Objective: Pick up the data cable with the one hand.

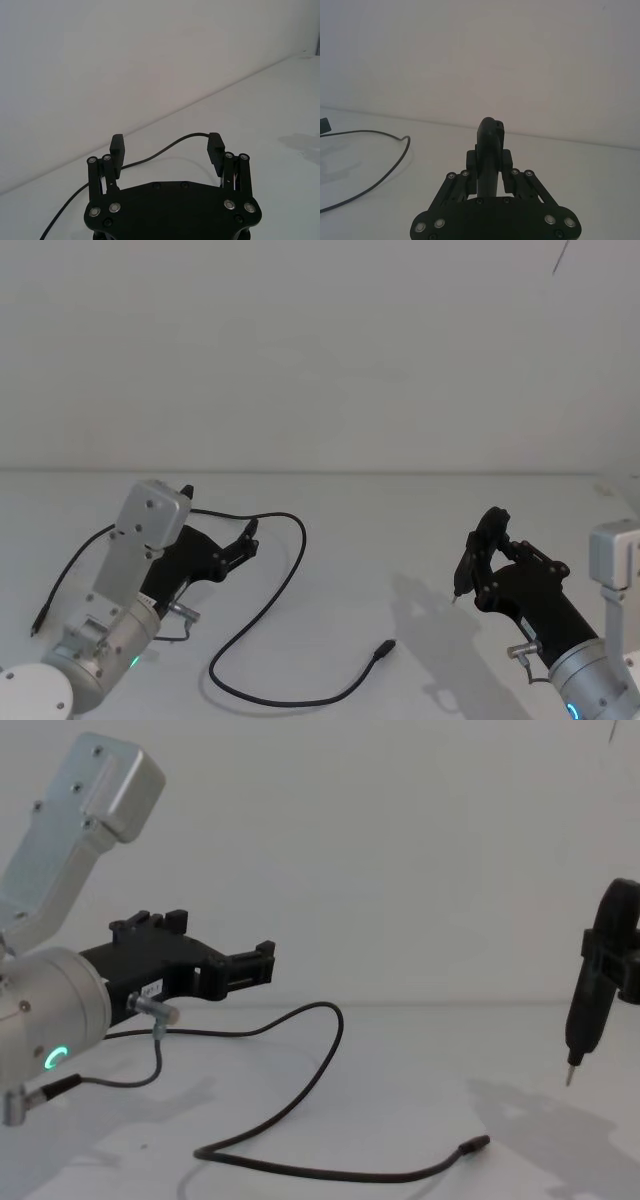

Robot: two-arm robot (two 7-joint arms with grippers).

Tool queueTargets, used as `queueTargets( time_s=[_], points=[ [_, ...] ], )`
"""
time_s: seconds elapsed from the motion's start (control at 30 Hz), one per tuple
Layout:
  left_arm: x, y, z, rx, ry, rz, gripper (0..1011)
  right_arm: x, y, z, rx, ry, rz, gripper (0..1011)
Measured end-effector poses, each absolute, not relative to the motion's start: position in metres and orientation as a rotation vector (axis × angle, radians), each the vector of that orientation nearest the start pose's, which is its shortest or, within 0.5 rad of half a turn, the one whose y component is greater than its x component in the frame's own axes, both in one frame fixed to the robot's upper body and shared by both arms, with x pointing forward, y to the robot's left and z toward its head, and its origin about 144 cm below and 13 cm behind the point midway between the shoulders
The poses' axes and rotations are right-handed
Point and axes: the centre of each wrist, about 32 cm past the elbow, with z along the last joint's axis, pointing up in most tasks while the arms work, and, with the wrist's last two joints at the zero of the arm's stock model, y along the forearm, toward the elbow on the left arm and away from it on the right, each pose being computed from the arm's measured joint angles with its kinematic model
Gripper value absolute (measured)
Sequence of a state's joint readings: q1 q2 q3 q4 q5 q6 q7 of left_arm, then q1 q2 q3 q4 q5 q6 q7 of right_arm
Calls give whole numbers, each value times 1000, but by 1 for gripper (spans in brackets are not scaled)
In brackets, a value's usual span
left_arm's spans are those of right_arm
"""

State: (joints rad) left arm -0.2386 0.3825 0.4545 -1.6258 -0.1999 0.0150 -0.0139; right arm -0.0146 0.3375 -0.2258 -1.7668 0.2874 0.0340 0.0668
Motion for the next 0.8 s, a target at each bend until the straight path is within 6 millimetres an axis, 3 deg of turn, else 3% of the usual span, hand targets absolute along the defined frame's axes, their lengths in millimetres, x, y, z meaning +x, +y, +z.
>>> queueTargets(
  time_s=[0.5, 0.8],
  points=[
    [495, 206, 1222, 123, -257, 977, 1001, 443, -237, 1189, 26, -75, -1230, 279],
    [492, 219, 1244, 190, -215, 840, 1001, 443, -237, 1189, 26, -75, -1229, 279]
  ],
)
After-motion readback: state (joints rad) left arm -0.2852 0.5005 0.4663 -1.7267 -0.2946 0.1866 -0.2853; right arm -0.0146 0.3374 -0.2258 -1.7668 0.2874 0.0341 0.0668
